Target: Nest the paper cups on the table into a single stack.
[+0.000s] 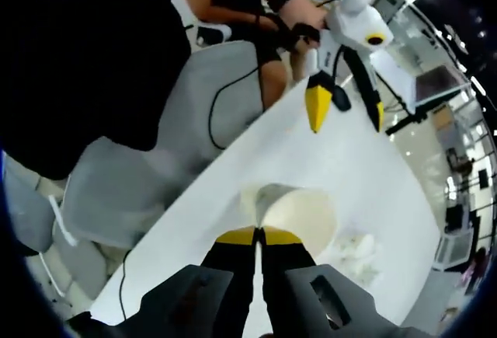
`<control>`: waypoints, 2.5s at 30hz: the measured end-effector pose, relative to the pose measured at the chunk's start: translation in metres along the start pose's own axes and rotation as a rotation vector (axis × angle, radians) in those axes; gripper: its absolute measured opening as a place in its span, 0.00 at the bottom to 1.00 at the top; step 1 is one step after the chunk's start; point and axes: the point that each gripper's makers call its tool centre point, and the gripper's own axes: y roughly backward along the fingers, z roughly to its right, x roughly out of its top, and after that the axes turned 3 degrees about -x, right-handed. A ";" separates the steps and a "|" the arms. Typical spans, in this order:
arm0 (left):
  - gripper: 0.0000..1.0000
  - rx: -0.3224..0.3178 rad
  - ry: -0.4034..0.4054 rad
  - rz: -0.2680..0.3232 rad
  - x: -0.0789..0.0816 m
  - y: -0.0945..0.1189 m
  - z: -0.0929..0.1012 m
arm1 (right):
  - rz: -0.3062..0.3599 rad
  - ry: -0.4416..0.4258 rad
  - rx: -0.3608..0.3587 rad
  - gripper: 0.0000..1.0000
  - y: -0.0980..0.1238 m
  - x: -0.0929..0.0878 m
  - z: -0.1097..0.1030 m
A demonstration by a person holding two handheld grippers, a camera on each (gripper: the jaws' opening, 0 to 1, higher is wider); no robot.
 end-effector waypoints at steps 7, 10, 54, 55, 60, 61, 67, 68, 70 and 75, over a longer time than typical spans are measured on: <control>0.87 0.011 0.023 0.017 -0.003 0.005 -0.001 | -0.027 -0.002 0.011 0.00 -0.020 0.005 -0.004; 0.86 0.011 0.024 0.013 -0.004 0.005 -0.001 | -0.058 0.018 0.019 0.00 -0.026 0.003 -0.005; 0.85 0.019 0.053 0.008 -0.020 0.005 -0.009 | -0.127 0.035 0.121 0.09 -0.068 -0.005 -0.013; 0.85 0.019 0.052 0.007 -0.020 0.006 -0.010 | -0.122 0.044 0.122 0.08 -0.069 -0.004 -0.013; 0.85 0.016 0.053 0.006 -0.019 0.005 -0.009 | -0.122 0.033 0.115 0.08 -0.070 -0.005 -0.013; 0.85 0.015 0.052 0.004 -0.019 0.005 -0.008 | -0.122 0.027 0.112 0.08 -0.070 -0.005 -0.012; 0.85 0.014 0.051 0.002 -0.018 0.005 -0.008 | -0.104 -0.018 0.095 0.10 -0.067 -0.007 -0.012; 0.85 0.017 0.053 0.003 -0.018 0.006 -0.008 | -0.098 -0.027 0.089 0.10 -0.066 -0.007 -0.012; 0.85 0.020 0.054 0.007 -0.017 0.007 -0.009 | -0.084 -0.047 0.079 0.12 -0.064 -0.007 -0.013; 0.85 0.020 0.053 0.000 -0.017 0.008 -0.009 | -0.062 -0.097 0.057 0.17 -0.062 -0.010 -0.016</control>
